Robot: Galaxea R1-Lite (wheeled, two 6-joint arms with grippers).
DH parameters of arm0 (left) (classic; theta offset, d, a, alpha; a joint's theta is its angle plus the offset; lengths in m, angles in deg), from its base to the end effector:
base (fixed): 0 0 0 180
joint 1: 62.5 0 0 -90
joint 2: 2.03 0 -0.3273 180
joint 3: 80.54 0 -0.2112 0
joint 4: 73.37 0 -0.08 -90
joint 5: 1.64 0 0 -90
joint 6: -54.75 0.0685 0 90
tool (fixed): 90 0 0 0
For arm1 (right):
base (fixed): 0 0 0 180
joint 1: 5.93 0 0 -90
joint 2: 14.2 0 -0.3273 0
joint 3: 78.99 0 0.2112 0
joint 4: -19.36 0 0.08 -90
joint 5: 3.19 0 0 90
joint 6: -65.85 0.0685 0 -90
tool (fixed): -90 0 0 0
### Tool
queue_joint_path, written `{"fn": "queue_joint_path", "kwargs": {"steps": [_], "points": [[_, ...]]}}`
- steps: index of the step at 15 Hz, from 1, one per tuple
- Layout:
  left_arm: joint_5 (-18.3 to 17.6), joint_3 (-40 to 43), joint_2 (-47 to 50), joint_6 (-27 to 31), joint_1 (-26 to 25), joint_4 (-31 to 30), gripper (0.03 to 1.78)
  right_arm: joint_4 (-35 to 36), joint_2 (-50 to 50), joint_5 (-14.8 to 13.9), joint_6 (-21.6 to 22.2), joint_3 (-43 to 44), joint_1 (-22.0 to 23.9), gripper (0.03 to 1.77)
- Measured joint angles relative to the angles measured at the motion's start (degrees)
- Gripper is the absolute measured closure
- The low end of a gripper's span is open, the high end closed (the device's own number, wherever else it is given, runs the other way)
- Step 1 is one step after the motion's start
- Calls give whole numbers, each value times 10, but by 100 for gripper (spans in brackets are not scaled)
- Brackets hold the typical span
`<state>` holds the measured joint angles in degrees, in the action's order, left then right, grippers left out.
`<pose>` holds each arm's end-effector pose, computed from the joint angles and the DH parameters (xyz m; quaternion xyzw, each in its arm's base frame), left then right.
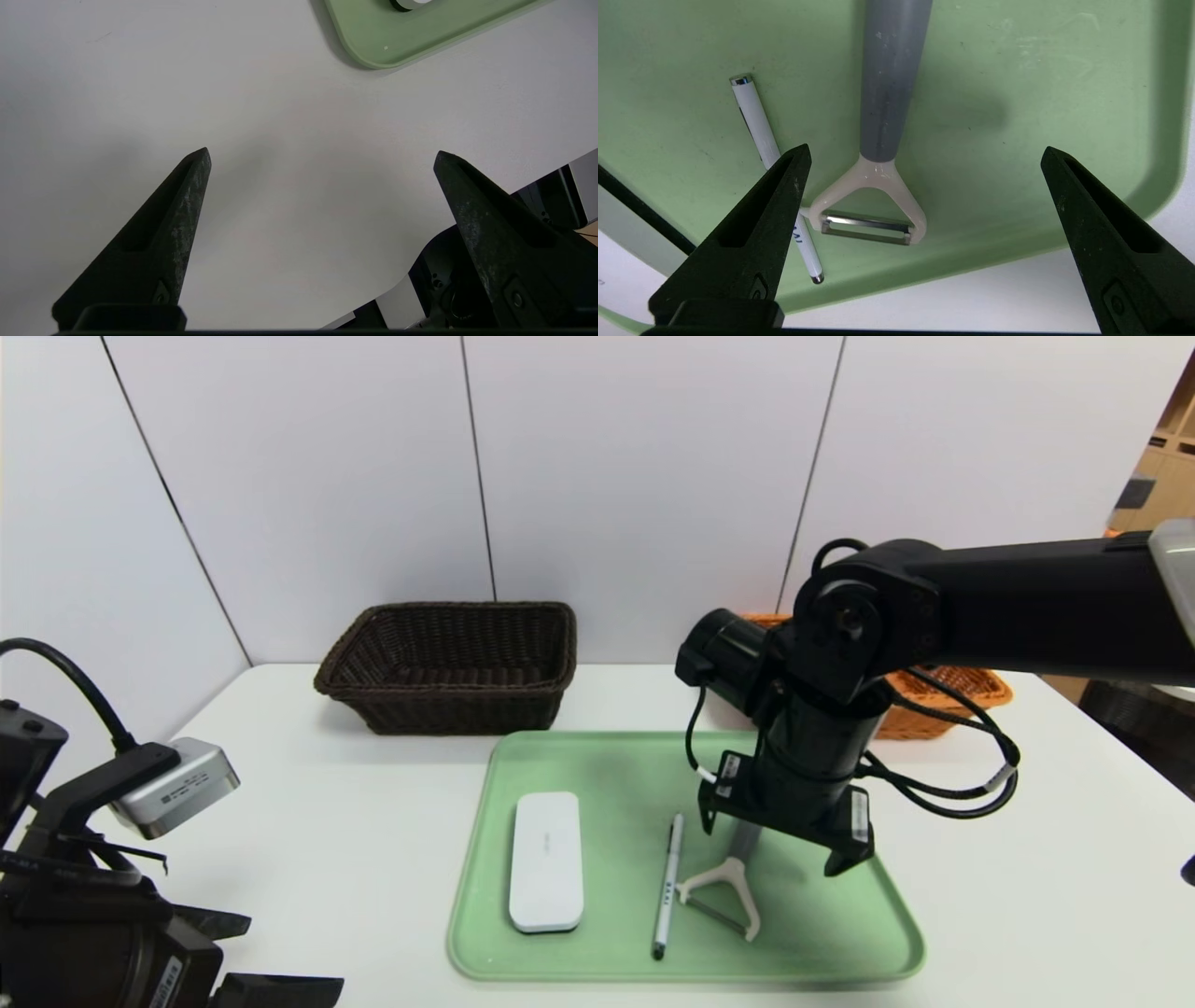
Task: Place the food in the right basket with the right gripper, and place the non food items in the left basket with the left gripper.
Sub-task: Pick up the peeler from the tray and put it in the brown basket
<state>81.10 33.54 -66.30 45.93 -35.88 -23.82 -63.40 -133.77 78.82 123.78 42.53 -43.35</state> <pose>0.1465 -0.0831 0.1912 0.0008 0.4195 -0.2347 0.8769 0.3205 0.2332 0.1459 0.1378 0.6168 -0.1203 0.7655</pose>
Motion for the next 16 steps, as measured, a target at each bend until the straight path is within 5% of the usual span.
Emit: {"fn": "queue_joint_path", "kwargs": {"steps": [16], "points": [[0,4,0,1,0,0,12,-18,-60,-2,-15,48,26,10]]}}
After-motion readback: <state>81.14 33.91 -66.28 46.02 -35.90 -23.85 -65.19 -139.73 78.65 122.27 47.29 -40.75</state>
